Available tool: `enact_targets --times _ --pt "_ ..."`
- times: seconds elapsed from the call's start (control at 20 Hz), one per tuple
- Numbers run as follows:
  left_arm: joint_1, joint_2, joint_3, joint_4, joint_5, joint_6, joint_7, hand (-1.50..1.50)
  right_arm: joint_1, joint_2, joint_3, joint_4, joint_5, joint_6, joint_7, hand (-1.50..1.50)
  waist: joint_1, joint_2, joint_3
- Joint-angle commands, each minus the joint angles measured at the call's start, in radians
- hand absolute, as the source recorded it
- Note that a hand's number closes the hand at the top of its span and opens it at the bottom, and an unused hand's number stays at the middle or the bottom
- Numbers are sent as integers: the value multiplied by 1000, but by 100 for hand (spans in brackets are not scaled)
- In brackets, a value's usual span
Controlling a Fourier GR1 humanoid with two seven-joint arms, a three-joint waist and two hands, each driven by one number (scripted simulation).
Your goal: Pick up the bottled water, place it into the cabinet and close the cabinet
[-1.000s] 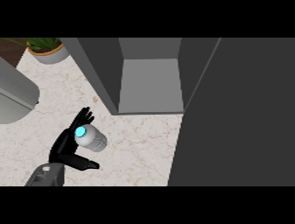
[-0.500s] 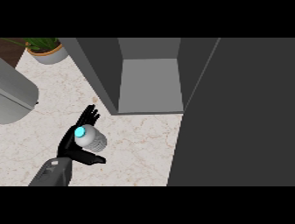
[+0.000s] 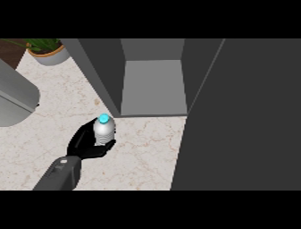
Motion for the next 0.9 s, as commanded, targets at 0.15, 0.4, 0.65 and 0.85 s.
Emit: enact_targets --times 0.15,0.4,0.65,0.85 --pt "26 -38 -81 -39 -101 66 -228 150 53 -35 -66 -107 -45 35 -3 -150 1 1 0" --pt "-26 -41 -74 -58 -80 63 -189 150 153 -40 -87 -141 -35 51 -53 -150 2 -2 1" --pt "16 -68 -20 -101 -20 184 -199 150 202 -70 -200 -177 -105 88 -65 -150 6 -4 2" --pt "-55 -95 -23 -40 95 250 -181 150 192 -49 -218 -137 -109 106 -92 -150 -1 -2 1"
